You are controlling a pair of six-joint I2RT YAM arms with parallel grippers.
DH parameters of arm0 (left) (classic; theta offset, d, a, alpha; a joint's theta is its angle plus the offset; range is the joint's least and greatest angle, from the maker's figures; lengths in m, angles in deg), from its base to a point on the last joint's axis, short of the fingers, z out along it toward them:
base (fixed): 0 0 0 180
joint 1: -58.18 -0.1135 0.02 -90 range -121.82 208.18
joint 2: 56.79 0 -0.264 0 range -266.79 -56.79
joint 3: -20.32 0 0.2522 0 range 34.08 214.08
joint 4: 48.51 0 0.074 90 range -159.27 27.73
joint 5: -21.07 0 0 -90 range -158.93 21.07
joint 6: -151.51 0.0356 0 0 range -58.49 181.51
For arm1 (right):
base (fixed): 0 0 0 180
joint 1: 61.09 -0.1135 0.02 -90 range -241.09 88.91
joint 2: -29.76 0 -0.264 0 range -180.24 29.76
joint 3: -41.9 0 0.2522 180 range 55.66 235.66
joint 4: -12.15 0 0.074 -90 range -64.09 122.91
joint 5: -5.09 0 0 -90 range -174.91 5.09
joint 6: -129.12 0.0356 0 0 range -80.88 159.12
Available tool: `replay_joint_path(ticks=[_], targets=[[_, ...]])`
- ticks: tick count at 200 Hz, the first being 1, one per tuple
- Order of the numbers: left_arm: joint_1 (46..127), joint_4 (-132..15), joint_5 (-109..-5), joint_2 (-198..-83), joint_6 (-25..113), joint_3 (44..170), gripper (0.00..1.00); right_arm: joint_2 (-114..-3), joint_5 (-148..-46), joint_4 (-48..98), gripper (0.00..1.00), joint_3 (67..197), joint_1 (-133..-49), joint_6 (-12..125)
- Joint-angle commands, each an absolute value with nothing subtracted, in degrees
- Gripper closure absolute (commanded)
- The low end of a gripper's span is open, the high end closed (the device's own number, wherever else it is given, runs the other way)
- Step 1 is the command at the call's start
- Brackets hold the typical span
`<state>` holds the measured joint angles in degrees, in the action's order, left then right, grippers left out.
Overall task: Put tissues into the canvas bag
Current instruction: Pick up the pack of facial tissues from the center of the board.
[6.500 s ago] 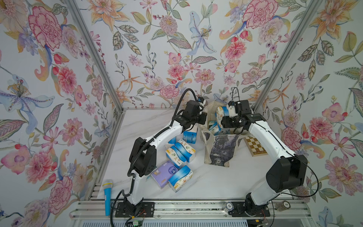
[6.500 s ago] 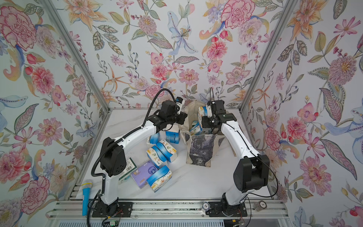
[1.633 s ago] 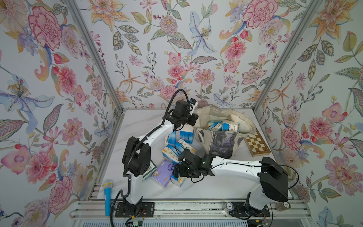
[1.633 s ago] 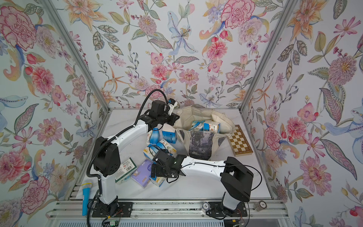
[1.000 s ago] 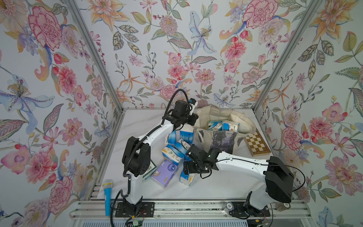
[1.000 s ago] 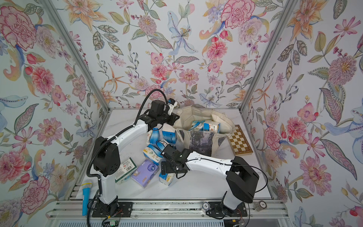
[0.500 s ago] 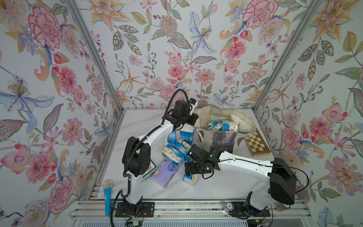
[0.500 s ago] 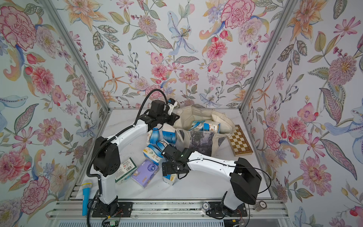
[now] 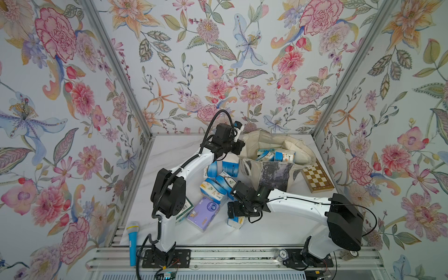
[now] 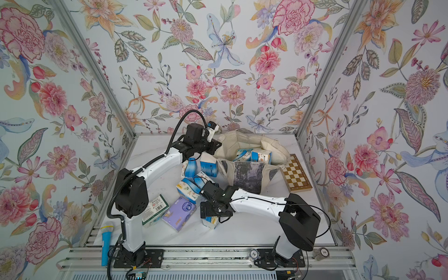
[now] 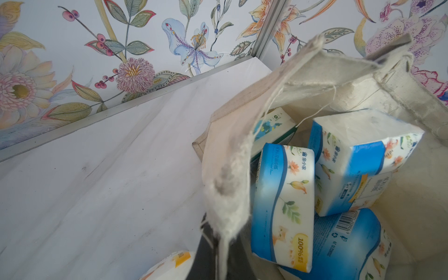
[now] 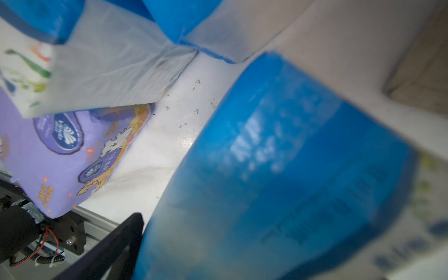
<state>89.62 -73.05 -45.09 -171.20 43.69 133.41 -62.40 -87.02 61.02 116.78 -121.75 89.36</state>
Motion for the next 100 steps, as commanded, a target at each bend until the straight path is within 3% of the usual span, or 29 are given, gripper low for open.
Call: replay_joint_path(ticks=[1, 58, 100], targets=[[88.15, -70.4, -44.76, -168.86, 43.75, 133.44, 1.0, -64.68, -86.6, 61.77, 0.05, 117.55, -121.41, 86.65], [88.15, -70.38, -45.11, -167.43, 43.78, 132.28, 1.0, -63.45, -81.77, 67.92, 0.19, 118.06, -121.55, 81.35], [88.15, -69.78, -45.64, -166.09, 43.24, 130.83, 1.0, -59.89, -81.44, 68.07, 0.37, 117.62, -121.71, 78.08]])
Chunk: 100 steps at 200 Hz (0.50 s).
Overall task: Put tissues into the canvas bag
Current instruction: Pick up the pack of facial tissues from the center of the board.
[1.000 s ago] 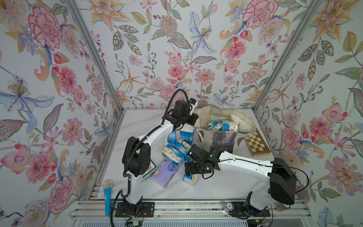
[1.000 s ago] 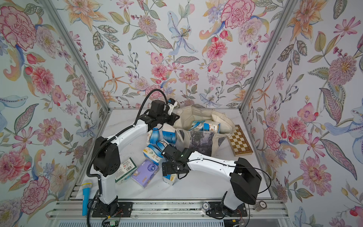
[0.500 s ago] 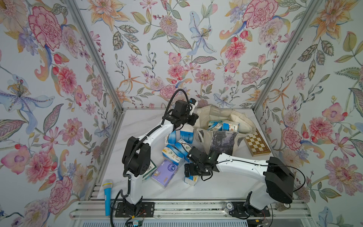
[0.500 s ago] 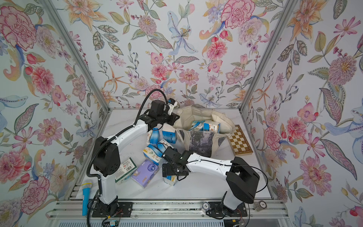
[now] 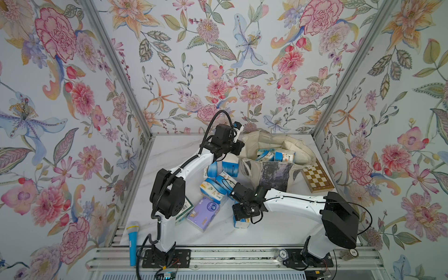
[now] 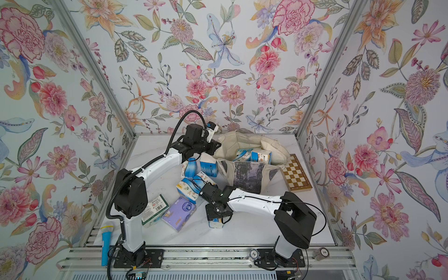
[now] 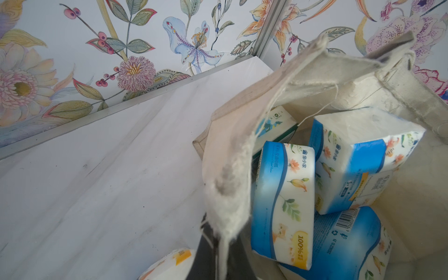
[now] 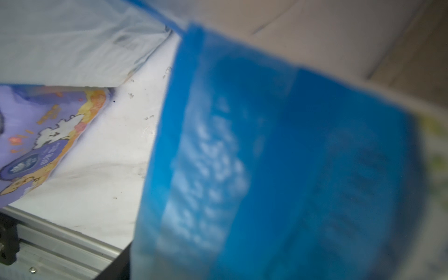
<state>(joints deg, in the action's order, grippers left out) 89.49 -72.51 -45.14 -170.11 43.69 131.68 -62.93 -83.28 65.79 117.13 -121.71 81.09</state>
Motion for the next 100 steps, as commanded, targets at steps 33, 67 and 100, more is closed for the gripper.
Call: replay_joint_path(ticks=[33, 67, 100], targets=[[88.15, -69.74, -46.24, -165.44, 42.73, 129.98, 1.0, -56.35, -82.0, 67.94, 0.52, 118.64, -121.93, 73.48], [88.15, -69.37, -47.22, -164.93, 42.26, 128.95, 1.0, -48.62, -81.75, 68.12, 0.57, 122.24, -122.34, 68.1], [88.11, -70.17, -47.66, -164.82, 41.93, 128.53, 1.0, -38.01, -74.41, 68.09, 0.56, 129.33, -121.78, 62.72]])
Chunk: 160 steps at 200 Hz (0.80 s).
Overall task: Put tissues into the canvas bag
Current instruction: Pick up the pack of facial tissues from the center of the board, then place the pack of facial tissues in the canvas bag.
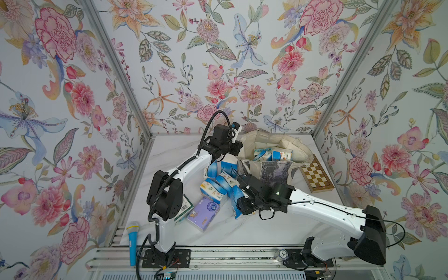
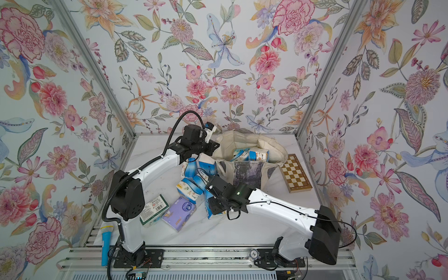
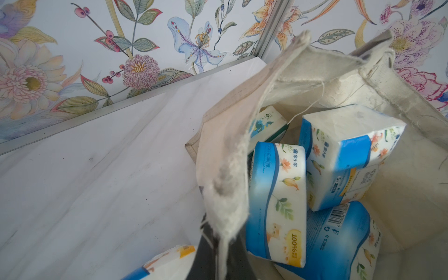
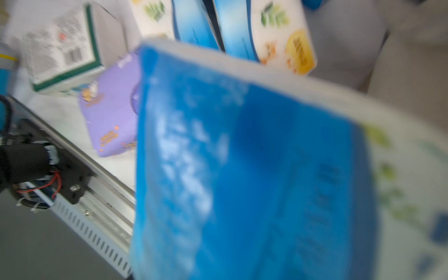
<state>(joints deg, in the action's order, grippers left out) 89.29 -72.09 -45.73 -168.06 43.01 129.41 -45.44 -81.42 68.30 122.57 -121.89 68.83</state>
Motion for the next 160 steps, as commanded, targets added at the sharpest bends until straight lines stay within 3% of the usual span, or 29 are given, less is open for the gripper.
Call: replay_joint_path(ticks=[1, 33, 78, 124, 160], targets=[[88.13, -70.13, -47.61, -164.86, 41.92, 128.5, 1.0, -37.74, -73.99, 68.1, 0.56, 129.59, -121.76, 62.52], [88.3, -69.77, -47.54, -164.12, 41.48, 126.79, 1.0, -33.05, -65.13, 64.52, 0.55, 135.28, -117.89, 54.36], [88.3, -70.79, -48.2, -163.41, 41.67, 126.16, 1.0, -35.5, -62.23, 55.61, 0.55, 138.21, -105.68, 41.56], [88.49, -71.67, -48.38, -163.98, 41.7, 127.4, 1.0, -41.68, -68.31, 48.37, 0.56, 135.14, -91.38, 38.76], [88.59, -71.57, -48.28, -164.78, 41.1, 129.63, 1.0, -43.52, -76.56, 50.69, 0.57, 133.62, -88.97, 42.38]])
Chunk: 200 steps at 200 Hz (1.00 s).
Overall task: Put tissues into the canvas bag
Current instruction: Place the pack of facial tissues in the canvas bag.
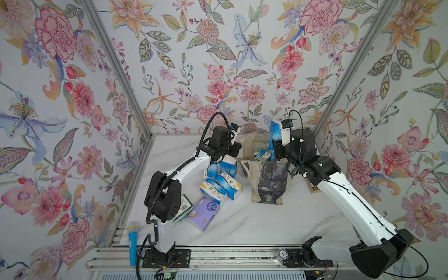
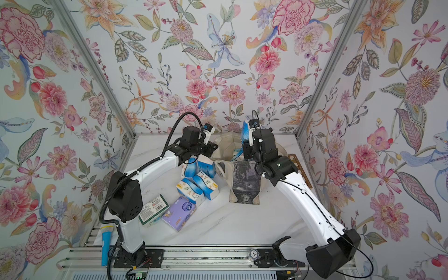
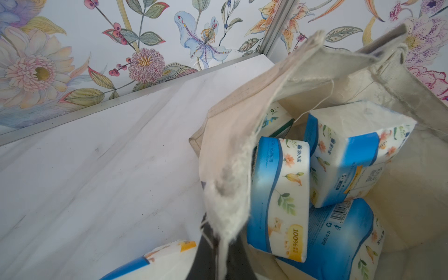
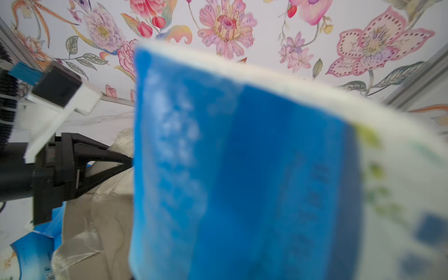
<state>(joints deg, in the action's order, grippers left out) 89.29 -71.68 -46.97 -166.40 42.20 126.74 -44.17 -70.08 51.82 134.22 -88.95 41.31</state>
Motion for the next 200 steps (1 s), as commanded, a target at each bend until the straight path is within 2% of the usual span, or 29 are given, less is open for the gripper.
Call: replay_joint_path(ticks=[1, 110, 162, 200], targets=[[88.59, -71.58, -48.28, -164.84, 41.07, 129.67, 1.0, -43.53, -76.73, 50.96, 0.57, 133.58, -88.96, 42.46], [90.2, -70.87, -47.95, -167.76, 39.46, 136.79, 1.0, -53.48, -97.49, 72.2, 0.58, 134.66, -90.04, 46.58], [90.62, -71.83, -47.25, -170.83, 39.2, 139.15, 1.0, -64.43, -95.81, 74.51, 0.59, 140.61, -91.55, 47.18], [90.61, -72.72, -47.65, -170.89, 39.54, 139.56, 1.0, -71.39, -87.25, 74.12, 0.56, 148.01, -91.2, 49.15]])
